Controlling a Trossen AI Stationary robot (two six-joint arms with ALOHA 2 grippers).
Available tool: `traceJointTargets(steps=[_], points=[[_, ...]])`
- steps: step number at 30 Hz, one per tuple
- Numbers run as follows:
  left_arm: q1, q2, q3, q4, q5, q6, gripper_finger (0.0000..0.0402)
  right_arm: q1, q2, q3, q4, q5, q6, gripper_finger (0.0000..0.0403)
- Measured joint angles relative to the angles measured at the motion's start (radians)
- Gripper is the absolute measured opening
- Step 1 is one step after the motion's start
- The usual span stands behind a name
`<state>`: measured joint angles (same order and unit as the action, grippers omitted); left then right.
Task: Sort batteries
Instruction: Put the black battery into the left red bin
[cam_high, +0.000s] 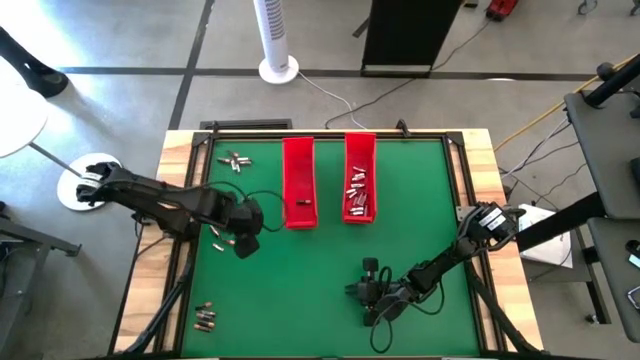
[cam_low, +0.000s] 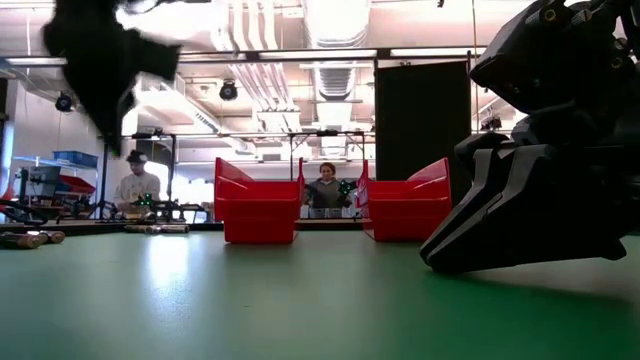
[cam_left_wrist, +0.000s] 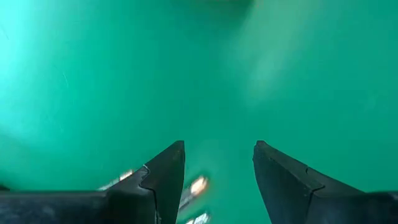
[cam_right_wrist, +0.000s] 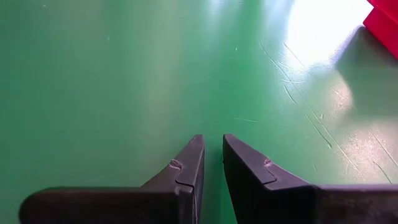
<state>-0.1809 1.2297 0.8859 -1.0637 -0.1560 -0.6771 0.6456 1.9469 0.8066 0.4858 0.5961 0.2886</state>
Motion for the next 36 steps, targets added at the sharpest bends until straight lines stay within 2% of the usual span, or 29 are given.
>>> traceJointTargets(steps=[8,12,22,36], points=[[-0.004,0.028,-0.176,0.008,0.142,0.013,0.0165,-0.002,0.000,0.000,0.002,0.006,0.000,0.0052],[-0.004,0.042,-0.219,0.009,0.147,0.050,0.0159,-0.002,0.000,0.000,0.002,0.006,0.000,0.0052],[-0.009,0.103,-0.255,0.045,0.113,0.194,0.0155,-0.002,0.000,0.000,0.001,0.006,0.000,0.0052],[-0.011,0.249,-0.248,0.101,0.136,0.236,0.0154,-0.002,0.000,0.000,0.000,0.006,0.000,0.0052]])
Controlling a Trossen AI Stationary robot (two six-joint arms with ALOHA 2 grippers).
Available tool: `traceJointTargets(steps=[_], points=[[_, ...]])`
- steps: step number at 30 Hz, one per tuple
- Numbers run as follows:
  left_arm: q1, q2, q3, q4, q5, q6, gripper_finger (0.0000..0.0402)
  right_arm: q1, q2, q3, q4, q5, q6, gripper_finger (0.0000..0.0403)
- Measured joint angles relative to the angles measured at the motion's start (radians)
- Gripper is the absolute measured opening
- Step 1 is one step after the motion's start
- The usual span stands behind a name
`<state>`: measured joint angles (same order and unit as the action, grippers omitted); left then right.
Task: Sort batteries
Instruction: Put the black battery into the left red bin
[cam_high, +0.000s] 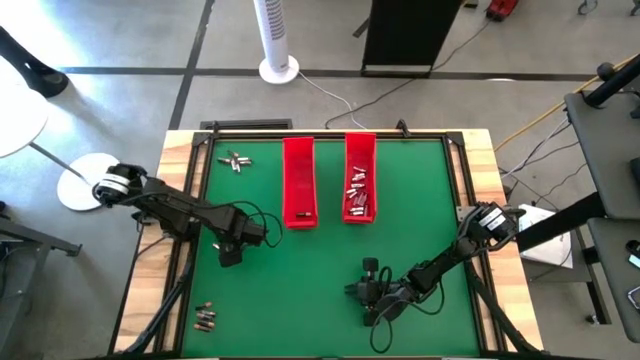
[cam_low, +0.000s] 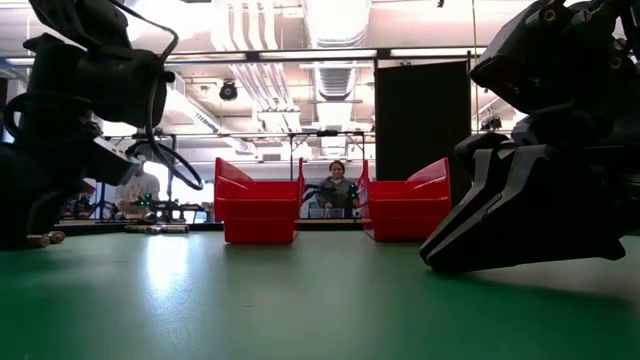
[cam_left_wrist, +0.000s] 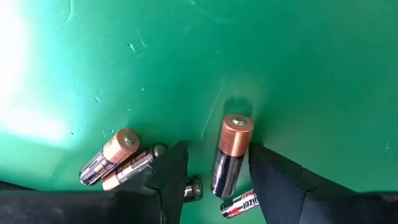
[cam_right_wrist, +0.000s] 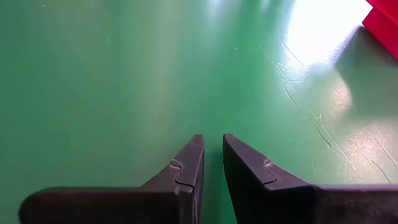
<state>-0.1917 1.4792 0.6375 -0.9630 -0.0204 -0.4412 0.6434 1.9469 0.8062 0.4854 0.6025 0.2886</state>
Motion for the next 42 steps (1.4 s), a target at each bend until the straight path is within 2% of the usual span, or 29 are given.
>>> traceJointTargets(steps=[6,14,21,30,35,38,42], points=[[0.000,0.041,0.046,-0.022,0.012,0.006,0.0141,0.000,0.000,0.000,0.000,0.000,0.000,0.0052],[-0.002,0.041,0.082,0.050,0.047,-0.012,0.0022,0.000,0.000,0.000,0.000,0.000,0.000,0.0052],[-0.024,0.043,0.095,0.082,0.060,-0.059,0.0037,0.000,0.000,0.000,0.002,0.000,0.000,0.0052],[-0.112,0.043,0.224,0.186,0.063,-0.111,0.0031,0.000,0.000,0.000,0.005,0.000,0.000,0.0052],[-0.168,0.055,0.286,0.291,-0.019,-0.141,0.0030,0.000,0.000,0.000,0.006,0.000,0.000,0.0052],[-0.187,0.100,0.304,0.391,-0.076,-0.149,0.0030,0.000,0.000,0.000,0.006,0.001,0.000,0.0052],[-0.187,0.215,0.351,0.503,-0.086,-0.171,0.0030,0.000,0.000,0.000,0.007,0.001,0.000,0.0052]])
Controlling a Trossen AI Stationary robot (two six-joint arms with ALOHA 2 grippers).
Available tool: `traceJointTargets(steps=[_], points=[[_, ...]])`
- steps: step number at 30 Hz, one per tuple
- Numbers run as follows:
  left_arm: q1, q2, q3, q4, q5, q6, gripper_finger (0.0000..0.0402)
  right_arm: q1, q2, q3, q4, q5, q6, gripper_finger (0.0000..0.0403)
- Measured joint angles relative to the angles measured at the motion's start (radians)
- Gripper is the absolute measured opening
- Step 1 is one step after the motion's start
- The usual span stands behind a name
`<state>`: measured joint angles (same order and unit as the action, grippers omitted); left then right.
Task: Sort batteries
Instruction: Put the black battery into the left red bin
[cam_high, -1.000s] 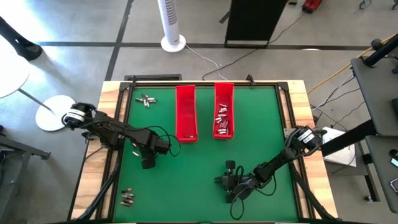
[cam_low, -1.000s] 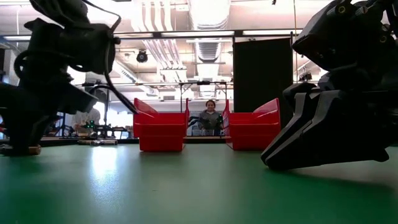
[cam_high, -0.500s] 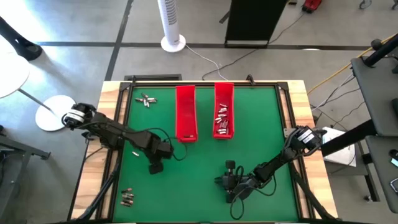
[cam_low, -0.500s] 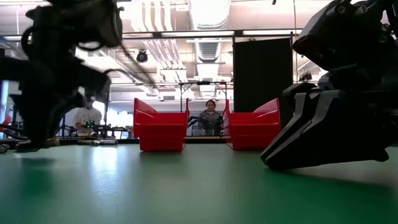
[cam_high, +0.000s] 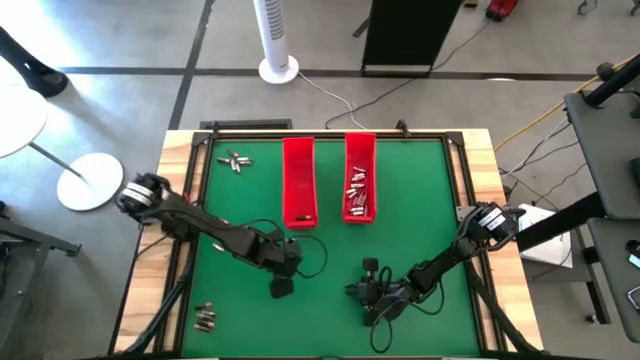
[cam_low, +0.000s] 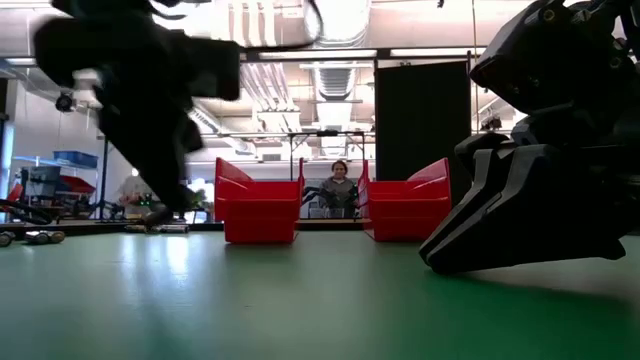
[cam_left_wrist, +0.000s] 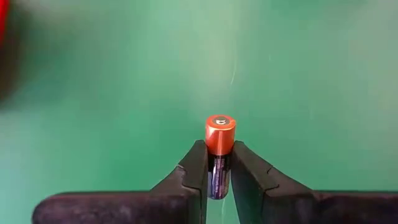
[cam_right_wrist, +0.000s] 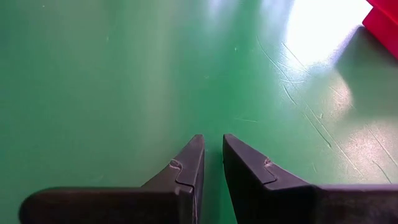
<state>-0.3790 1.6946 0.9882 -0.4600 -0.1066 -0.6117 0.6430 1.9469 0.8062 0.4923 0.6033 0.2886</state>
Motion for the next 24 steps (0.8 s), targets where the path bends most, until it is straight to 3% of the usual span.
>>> traceJointTargets(steps=[7,13,20,24], points=[[-0.007,0.241,0.182,0.016,-0.003,0.113,0.0030,0.000,0.000,0.000,0.000,0.000,0.000,0.0052],[-0.029,0.329,0.310,0.012,-0.005,0.256,0.0051,0.000,0.000,0.000,0.000,0.000,0.000,0.0052],[-0.047,0.318,0.290,0.083,-0.062,0.243,0.0089,0.000,0.000,0.000,-0.001,0.000,0.000,0.0052],[-0.059,0.314,0.209,0.258,-0.071,0.209,0.0102,0.000,0.000,0.000,-0.002,0.000,0.000,0.0052]])
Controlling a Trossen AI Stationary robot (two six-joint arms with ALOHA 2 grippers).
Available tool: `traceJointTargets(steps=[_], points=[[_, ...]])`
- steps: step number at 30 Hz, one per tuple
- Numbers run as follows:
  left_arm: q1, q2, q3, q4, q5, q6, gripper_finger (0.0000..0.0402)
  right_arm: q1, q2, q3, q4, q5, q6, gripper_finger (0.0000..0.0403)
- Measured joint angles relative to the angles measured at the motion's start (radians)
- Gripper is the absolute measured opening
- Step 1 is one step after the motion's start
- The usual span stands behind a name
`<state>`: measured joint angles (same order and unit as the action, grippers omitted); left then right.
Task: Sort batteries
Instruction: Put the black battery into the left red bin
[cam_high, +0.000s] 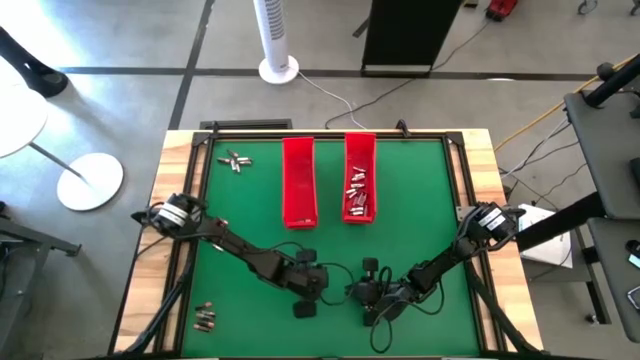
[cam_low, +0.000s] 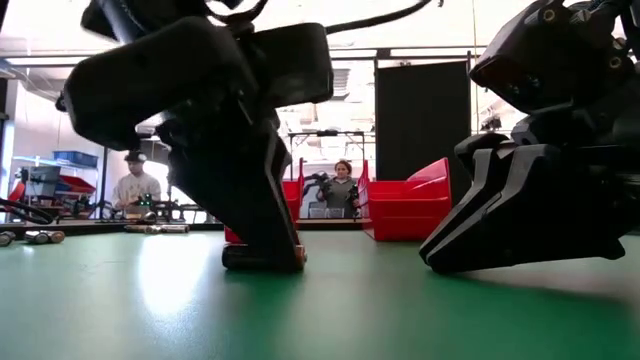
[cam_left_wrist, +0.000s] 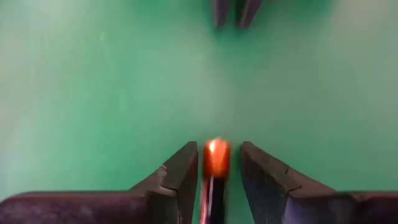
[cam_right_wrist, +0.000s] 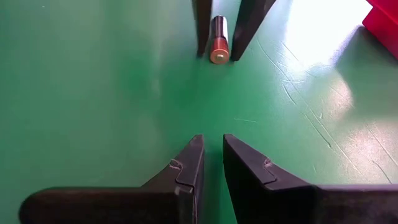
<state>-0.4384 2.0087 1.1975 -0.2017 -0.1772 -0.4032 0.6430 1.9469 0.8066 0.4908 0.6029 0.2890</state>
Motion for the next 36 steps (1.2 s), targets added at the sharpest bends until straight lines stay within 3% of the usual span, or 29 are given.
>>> traceJointTargets(steps=[4,19,28,36], points=[[-0.012,-0.004,-0.087,0.175,-0.014,-0.027,0.0105,0.000,0.000,0.000,0.000,0.000,0.000,0.0052],[-0.043,-0.005,-0.317,0.536,-0.059,-0.070,0.0098,0.000,0.000,0.000,-0.001,0.000,0.008,0.0052],[-0.046,0.001,-0.522,0.959,-0.089,-0.015,0.0098,-0.011,0.000,0.000,0.001,-0.001,0.008,0.0052],[-0.052,0.015,-0.556,1.013,-0.124,0.033,0.0098,-0.028,0.000,0.000,0.001,-0.001,0.019,0.0052]])
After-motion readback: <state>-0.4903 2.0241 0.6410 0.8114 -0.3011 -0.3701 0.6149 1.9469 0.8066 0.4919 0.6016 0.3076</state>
